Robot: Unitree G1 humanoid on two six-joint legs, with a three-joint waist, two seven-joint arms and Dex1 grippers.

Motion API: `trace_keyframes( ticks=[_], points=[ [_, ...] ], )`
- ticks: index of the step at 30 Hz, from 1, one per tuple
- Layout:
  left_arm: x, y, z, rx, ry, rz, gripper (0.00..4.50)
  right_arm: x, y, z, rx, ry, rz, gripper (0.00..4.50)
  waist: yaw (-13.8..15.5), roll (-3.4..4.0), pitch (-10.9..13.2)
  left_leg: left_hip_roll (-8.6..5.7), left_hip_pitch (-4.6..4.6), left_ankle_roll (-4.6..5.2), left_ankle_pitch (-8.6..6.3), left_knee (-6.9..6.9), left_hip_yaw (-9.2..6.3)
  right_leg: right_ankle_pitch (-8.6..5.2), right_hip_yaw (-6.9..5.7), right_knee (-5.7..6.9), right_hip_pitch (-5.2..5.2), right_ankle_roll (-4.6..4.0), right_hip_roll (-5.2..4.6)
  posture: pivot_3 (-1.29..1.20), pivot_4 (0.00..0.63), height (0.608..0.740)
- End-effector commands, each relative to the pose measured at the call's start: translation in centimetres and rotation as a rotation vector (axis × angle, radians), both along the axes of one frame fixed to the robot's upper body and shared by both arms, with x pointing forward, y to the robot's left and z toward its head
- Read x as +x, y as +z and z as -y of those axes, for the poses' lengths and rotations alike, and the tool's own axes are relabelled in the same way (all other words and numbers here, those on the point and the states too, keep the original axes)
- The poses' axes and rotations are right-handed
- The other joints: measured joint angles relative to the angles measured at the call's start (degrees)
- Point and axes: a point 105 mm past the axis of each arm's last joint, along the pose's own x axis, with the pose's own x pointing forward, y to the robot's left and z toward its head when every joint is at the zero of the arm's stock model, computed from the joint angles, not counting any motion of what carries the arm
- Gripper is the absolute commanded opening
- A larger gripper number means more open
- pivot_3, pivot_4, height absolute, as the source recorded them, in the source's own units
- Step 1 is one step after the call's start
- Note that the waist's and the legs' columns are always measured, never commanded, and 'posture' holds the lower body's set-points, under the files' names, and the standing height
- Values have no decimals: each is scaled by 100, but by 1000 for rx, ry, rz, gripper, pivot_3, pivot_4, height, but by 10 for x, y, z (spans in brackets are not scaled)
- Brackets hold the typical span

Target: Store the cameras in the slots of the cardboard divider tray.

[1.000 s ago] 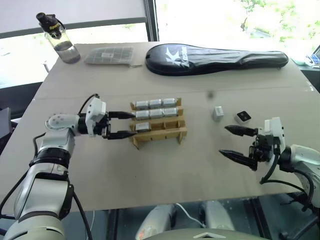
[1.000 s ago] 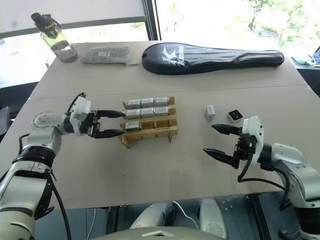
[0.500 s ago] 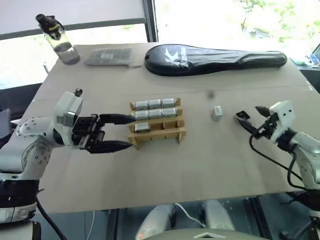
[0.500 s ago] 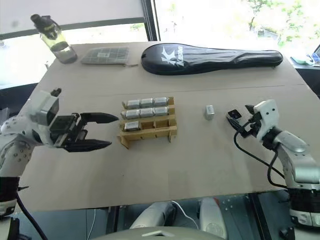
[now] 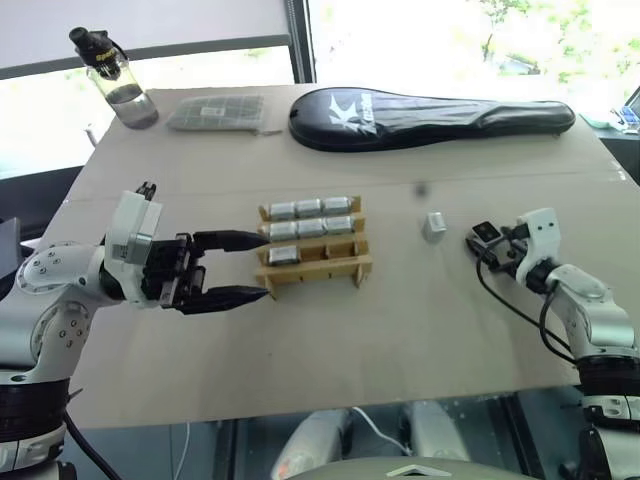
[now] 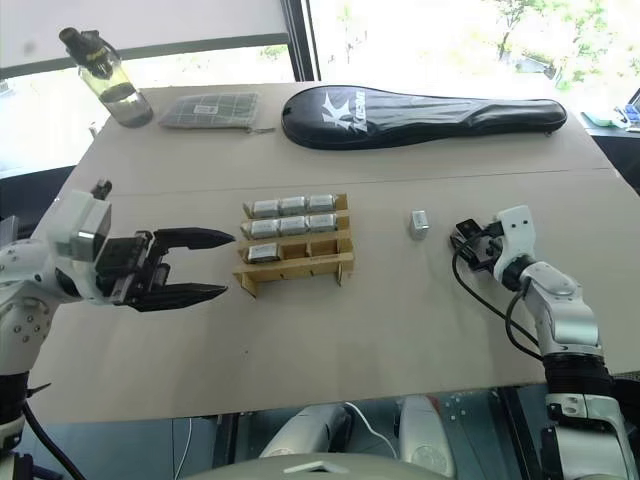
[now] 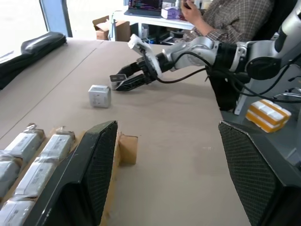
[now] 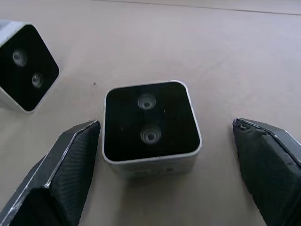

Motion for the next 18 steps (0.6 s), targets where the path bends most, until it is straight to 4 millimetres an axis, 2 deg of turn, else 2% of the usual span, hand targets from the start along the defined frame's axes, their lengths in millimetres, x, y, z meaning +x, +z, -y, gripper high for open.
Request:
trace_keyframes(
  ticks=[1,5,7,9,10,13,15,18],
  points=[
    [-3,7,-3,0,21,38,3525,0,9,3,-4,-8,42,4500,-1,0,0,0,0,0,0,0,0,0,1,0,0,0,0,0,150,740],
    [-4,6,-5,-17,30,3,3525,0,11,0,4,4,64,4500,-1,0,0,0,0,0,0,-1,0,0,1,0,-1,0,0,0,150,740],
    [-6,5,-6,-23,36,-15,3609,-2,11,-1,-11,16,74,3691,-1,1,0,0,0,0,0,-1,0,0,1,0,0,0,1,0,150,740],
    [-7,5,-6,-29,40,-34,3609,-6,8,-3,-68,54,81,3174,1,1,0,0,0,0,0,-1,0,0,1,0,0,0,0,0,150,740],
    [-7,4,-6,-19,47,-43,3609,-9,4,-3,-121,75,81,2710,3,1,0,0,0,0,0,-2,0,0,2,-1,0,0,0,0,150,740],
    [-4,-2,-6,16,76,-68,3609,-13,-1,1,-200,93,110,1888,5,1,0,0,2,0,0,-1,1,0,0,-2,0,0,1,0,150,740],
    [1,-2,-5,10,104,-71,3609,-11,7,2,-229,85,171,1890,10,1,0,0,2,-1,0,-1,-1,0,0,-1,1,0,1,0,150,740],
    [9,4,0,-27,137,-68,3609,-10,27,-7,-395,149,341,1890,18,1,1,0,3,-1,-1,2,0,0,0,2,0,0,1,0,150,740]
  ],
)
